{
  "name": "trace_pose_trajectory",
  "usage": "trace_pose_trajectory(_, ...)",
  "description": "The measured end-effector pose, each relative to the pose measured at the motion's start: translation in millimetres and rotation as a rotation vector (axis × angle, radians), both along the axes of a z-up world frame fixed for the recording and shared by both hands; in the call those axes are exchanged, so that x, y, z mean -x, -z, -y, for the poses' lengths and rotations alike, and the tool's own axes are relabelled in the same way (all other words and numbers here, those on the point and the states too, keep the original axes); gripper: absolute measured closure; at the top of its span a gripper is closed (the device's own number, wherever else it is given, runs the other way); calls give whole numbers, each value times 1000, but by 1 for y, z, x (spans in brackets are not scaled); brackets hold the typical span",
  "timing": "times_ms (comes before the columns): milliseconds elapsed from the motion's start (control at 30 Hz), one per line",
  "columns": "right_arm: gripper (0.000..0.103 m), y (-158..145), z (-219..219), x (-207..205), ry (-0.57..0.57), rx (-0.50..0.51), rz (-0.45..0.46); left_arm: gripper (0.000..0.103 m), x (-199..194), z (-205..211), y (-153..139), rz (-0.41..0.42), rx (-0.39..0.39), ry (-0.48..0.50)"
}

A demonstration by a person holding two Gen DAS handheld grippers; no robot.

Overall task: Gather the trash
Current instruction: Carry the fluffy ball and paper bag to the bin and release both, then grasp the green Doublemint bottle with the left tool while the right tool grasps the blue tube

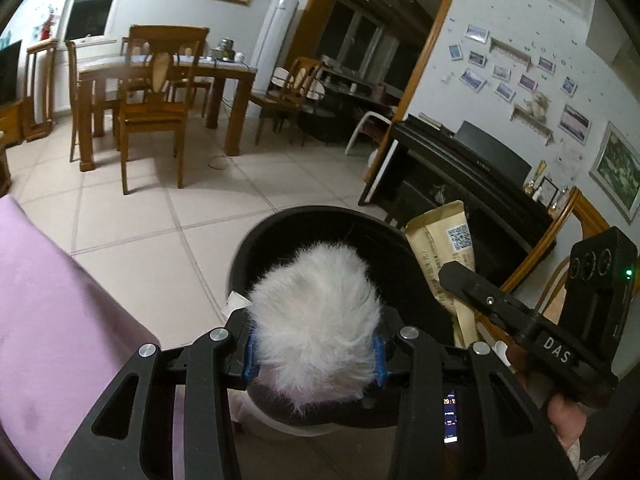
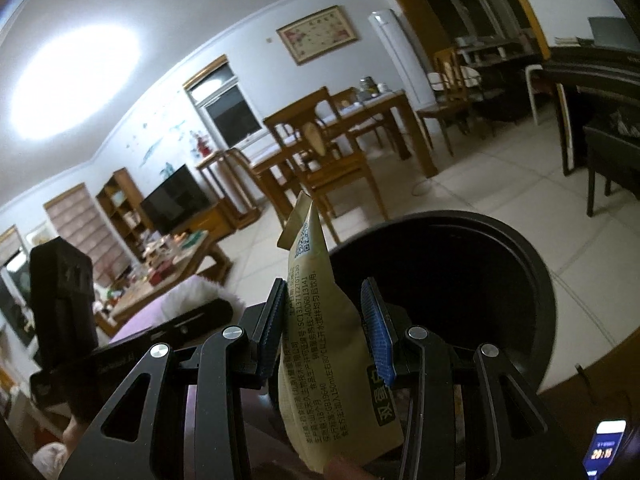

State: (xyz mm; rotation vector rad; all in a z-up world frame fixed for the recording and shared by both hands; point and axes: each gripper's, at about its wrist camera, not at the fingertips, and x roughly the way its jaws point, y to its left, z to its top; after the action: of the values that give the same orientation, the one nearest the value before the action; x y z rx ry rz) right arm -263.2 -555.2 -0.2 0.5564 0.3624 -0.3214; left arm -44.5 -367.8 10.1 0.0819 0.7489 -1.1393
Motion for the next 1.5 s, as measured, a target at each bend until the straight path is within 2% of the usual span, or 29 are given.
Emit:
trace_pose_trajectory(167,64,11,12,11,24,-21,-3,60,10,14,3,2,-20,11)
trace_pose_trajectory(267,64,16,15,14,36,-32,-6,55,4,17,3,10,-30,0)
trace_pose_trajectory(333,63,18,15,15,48,-38,-7,47,4,19,4,17,-40,-9)
trace_pose_trajectory(367,62,19,15,17,58,-41,-10,38,5,19,4,18,-41,-12)
trace_pose_trajectory(400,56,21,17,17,62,-43,-16,28,6,19,3,20,-38,-16)
trace_pose_trajectory(433,51,22,18,16,65,-47,-19,24,7,18,3,24,-35,-19)
trace_pose_trajectory(467,42,24,19,18,71,-52,-18,22,7,16,1,31,-31,-24)
trace_pose_trajectory(600,34,25,11,14,71,-56,-19,22,7,9,-2,34,-29,-33)
trace_pose_trajectory(833,31,14,-10,-7,4,-26,-26,22,-4,-22,-7,20,-16,-81)
trace_pose_trajectory(1033,31,5,-40,-50,-90,4,-62,22,-27,-88,-11,14,-6,-203)
trace_pose_trajectory(1133,31,4,-68,-77,-148,28,-87,22,-45,-133,-15,-4,16,-280)
trace_pose_trajectory(1300,31,4,-129,-126,-271,94,-131,22,-86,-231,-25,-21,59,-462)
trace_pose_trajectory(1367,31,3,-154,-144,-321,116,-145,22,-99,-258,-23,-23,33,-512)
trace_pose_trajectory(1500,32,0,-202,-179,-412,161,-166,23,-130,-305,-9,-2,-120,-598)
